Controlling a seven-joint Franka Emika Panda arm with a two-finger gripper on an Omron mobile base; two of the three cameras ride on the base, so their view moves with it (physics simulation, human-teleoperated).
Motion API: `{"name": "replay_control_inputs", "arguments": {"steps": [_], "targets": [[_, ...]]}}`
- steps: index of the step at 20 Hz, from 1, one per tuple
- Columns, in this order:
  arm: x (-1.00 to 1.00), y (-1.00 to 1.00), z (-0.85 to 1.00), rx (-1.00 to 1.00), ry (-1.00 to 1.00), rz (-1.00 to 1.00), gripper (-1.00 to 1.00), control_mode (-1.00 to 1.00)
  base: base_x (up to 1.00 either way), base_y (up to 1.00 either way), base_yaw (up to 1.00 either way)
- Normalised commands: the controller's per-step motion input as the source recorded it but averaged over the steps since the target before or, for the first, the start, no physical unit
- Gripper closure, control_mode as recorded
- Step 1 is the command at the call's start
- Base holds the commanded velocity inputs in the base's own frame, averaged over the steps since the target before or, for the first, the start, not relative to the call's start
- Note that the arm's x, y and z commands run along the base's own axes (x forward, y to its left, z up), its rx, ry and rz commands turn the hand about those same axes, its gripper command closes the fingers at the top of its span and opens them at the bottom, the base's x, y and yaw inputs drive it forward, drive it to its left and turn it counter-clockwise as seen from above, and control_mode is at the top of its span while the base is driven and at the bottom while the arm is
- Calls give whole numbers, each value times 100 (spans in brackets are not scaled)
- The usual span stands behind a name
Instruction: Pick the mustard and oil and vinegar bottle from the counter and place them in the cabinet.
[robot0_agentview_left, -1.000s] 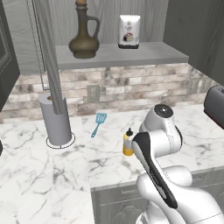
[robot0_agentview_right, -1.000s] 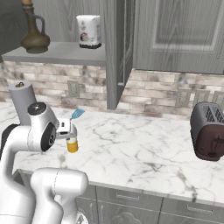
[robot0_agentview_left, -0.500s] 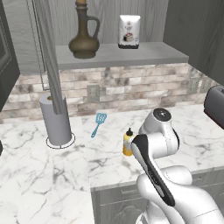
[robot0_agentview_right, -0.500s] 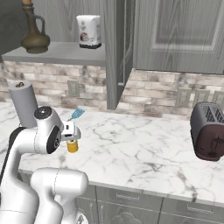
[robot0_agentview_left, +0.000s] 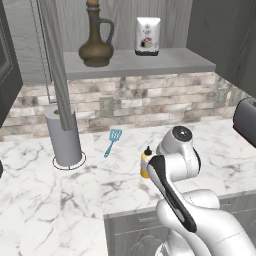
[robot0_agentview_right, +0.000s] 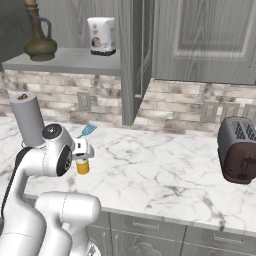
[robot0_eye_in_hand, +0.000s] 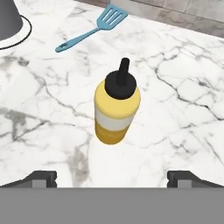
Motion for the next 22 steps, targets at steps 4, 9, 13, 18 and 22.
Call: {"name": "replay_control_inputs", "arguments": {"steps": [4, 9, 13, 18, 22], "targets": [[23, 0, -28, 0, 0, 0, -100, -100, 0, 0, 0], [14, 0, -31, 1, 0, 0, -100, -100, 0, 0, 0], [13, 0, -35, 0, 0, 0, -100, -100, 0, 0, 0], [11, 0, -23, 0, 0, 0, -100, -100, 0, 0, 0], [7, 0, -18, 0, -1, 0, -100, -100, 0, 0, 0]]}}
